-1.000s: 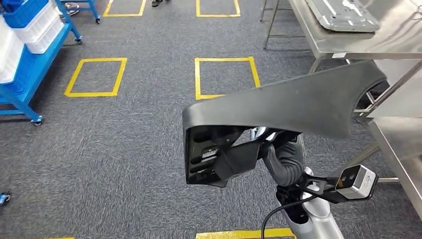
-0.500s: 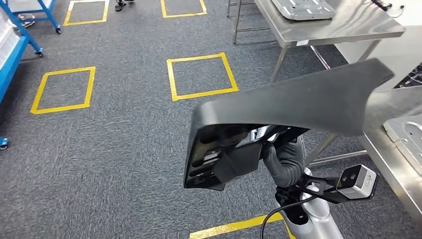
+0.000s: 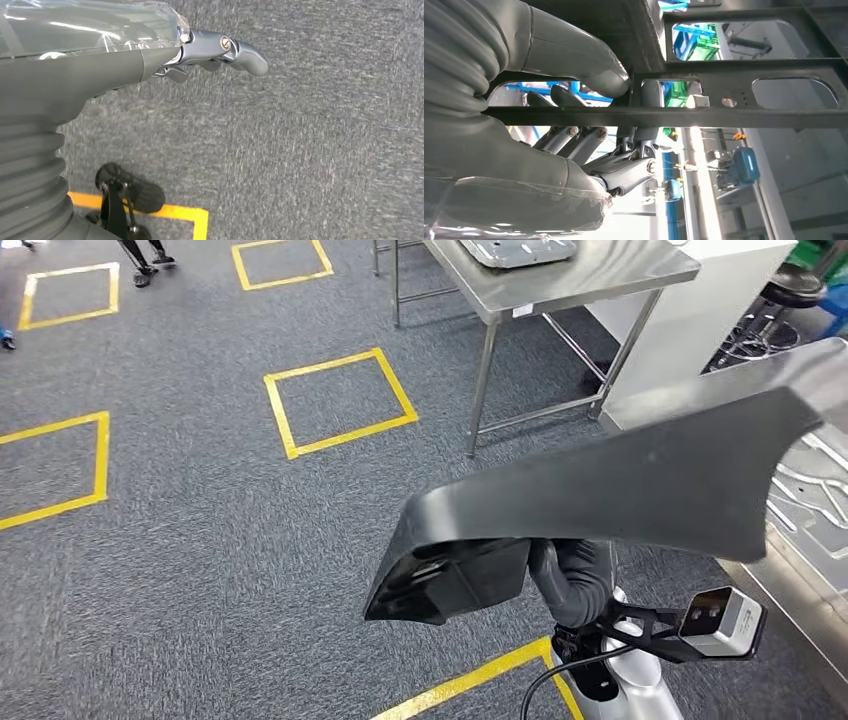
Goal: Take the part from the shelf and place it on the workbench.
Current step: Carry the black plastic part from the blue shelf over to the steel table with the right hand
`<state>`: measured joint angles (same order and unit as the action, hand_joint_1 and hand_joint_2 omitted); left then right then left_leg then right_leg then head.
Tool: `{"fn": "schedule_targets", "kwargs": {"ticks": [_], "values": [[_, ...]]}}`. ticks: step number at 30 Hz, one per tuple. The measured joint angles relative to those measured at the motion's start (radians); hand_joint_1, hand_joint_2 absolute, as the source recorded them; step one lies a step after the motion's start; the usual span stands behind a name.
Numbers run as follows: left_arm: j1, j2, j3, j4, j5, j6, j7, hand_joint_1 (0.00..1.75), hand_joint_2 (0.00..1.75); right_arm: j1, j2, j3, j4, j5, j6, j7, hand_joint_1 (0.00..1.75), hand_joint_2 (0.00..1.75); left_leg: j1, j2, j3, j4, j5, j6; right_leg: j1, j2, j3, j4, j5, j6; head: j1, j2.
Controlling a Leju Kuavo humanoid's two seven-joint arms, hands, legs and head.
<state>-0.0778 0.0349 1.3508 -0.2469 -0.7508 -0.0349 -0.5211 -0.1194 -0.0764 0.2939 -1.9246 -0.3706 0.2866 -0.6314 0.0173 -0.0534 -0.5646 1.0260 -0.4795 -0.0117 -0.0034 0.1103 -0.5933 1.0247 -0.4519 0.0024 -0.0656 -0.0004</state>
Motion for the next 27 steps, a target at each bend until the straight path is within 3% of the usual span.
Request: {"fn": "schedule_targets", "kwargs": {"ticks": [1,3,5,7,8,9,10,12,14,17,19,21,23,24,25,26,27], "values": [[-0.001,0.002,0.0,-0.002,-0.003,0.002,0.002,0.0,1.75,0.005,0.001,0.0,0.0,-0.001,0.0,-0.002,1.75,1.75,0.0,0.009,0.0,-0.001,0.003,0.007,-0.001,0.005,-0.002,-0.002,0.002,0.006,0.0,0.0],[-0.002,0.006,0.0,-0.005,-0.005,0.006,0.003,0.0,1.75,0.013,0.002,0.0,-0.001,-0.001,-0.001,-0.007,1.75,1.75,0.0,0.027,0.002,-0.009,0.009,0.022,0.0,-0.026,-0.012,0.018,-0.014,0.016,0.0,0.0],[0.001,0.01,0.0,-0.007,-0.005,0.01,0.005,0.0,1.75,0.018,0.002,0.0,-0.001,0.007,-0.001,-0.014,1.75,1.75,0.0,0.047,0.003,-0.015,0.012,0.032,0.0,-0.08,-0.053,0.108,-0.068,0.023,0.0,0.0],[0.005,0.016,0.001,-0.008,0.002,0.015,0.009,0.0,1.75,0.027,0.003,0.0,-0.001,0.021,-0.002,-0.025,1.75,1.75,-0.003,0.069,0.002,-0.015,0.011,0.035,-0.003,-0.101,-0.116,0.237,-0.124,0.028,0.0,0.0],[0.006,0.018,0.002,-0.009,0.007,0.017,0.01,0.0,1.75,0.033,0.003,0.001,0.0,0.026,-0.002,-0.03,1.75,1.75,-0.003,0.08,0.002,-0.015,0.01,0.036,-0.004,-0.104,-0.133,0.272,-0.13,0.029,0.0,0.0],[0.006,0.021,0.003,-0.01,0.013,0.018,0.011,0.0,1.75,0.038,0.004,0.001,0.0,0.03,-0.002,-0.034,1.75,1.75,-0.004,0.091,0.002,-0.015,0.009,0.035,-0.004,-0.106,-0.132,0.27,-0.118,0.028,0.0,0.0],[0.005,0.022,0.004,-0.012,0.018,0.018,0.011,0.0,1.75,0.04,0.005,0.004,0.0,0.032,-0.001,-0.035,1.75,1.75,-0.005,0.102,0.004,-0.015,0.008,0.034,-0.003,-0.111,-0.11,0.228,-0.089,0.026,0.0,0.0],[0.004,0.025,0.007,-0.014,0.025,0.016,0.008,0.0,1.75,0.038,0.009,0.013,-0.004,0.04,-0.002,-0.031,1.75,1.75,-0.008,0.121,0.01,-0.014,0.003,0.029,0.005,-0.145,-0.035,0.086,-0.029,0.015,0.0,0.0],[0.003,0.026,0.009,-0.015,0.029,0.011,0.003,0.0,1.75,0.033,0.015,0.027,-0.009,0.047,-0.002,-0.02,1.75,1.75,-0.013,0.138,0.014,-0.013,-0.002,0.021,0.015,-0.171,0.007,0.0,-0.007,0.002,0.0,0.0],[-0.004,0.028,0.01,-0.016,0.031,0.009,0.0,0.0,1.75,0.031,0.021,0.046,-0.013,0.052,-0.002,-0.006,1.75,1.75,-0.014,0.158,0.021,-0.013,-0.009,0.006,0.016,-0.147,0.009,-0.015,-0.004,-0.011,0.0,0.0],[-0.007,0.029,0.011,-0.017,0.031,0.008,-0.001,0.0,1.75,0.027,0.025,0.056,-0.017,0.054,-0.002,-0.003,1.75,1.75,-0.011,0.121,0.006,0.027,-0.039,-0.003,0.008,-0.128,0.014,-0.024,0.003,-0.021,0.0,0.0],[-0.004,0.03,0.016,-0.018,0.034,0.006,-0.002,0.0,1.75,0.024,0.028,0.07,-0.017,0.053,0.001,0.003,1.75,1.75,-0.007,0.073,-0.049,0.147,-0.103,-0.009,0.006,-0.108,0.015,-0.027,0.005,-0.028,0.0,0.0],[0.0,0.027,0.021,-0.018,0.038,0.002,-0.002,0.0,1.75,0.034,0.027,0.089,-0.01,0.057,0.002,-0.004,1.75,1.75,-0.006,0.063,-0.104,0.26,-0.141,-0.012,0.006,-0.083,0.016,-0.026,0.005,-0.03,0.0,0.0],[0.001,0.024,0.022,-0.018,0.039,-0.001,-0.003,0.0,1.75,0.044,0.022,0.098,-0.004,0.061,0.001,-0.017,1.75,1.75,-0.005,0.062,-0.111,0.269,-0.132,-0.013,0.006,-0.071,0.016,-0.025,0.004,-0.029,0.0,0.0],[0.001,0.021,0.022,-0.018,0.039,-0.003,-0.004,0.0,1.75,0.055,0.014,0.105,0.002,0.064,0.0,-0.032,1.75,1.75,-0.004,0.06,-0.099,0.237,-0.103,-0.013,0.005,-0.058,0.018,-0.023,0.003,-0.028,0.0,0.0],[0.001,0.018,0.022,-0.018,0.039,-0.005,-0.006,0.0,1.75,0.067,0.003,0.11,0.007,0.064,0.001,-0.046,1.75,1.75,-0.002,0.052,-0.071,0.173,-0.063,-0.013,0.004,-0.046,0.018,-0.019,0.001,-0.024,0.0,0.0],[0.002,0.016,0.022,-0.018,0.038,-0.006,-0.007,0.0,1.75,0.078,-0.01,0.112,0.009,0.06,0.004,-0.055,1.75,1.75,0.002,0.028,-0.041,0.105,-0.033,-0.013,0.003,-0.034,0.017,-0.014,-0.002,-0.02,0.0,0.0]]}}
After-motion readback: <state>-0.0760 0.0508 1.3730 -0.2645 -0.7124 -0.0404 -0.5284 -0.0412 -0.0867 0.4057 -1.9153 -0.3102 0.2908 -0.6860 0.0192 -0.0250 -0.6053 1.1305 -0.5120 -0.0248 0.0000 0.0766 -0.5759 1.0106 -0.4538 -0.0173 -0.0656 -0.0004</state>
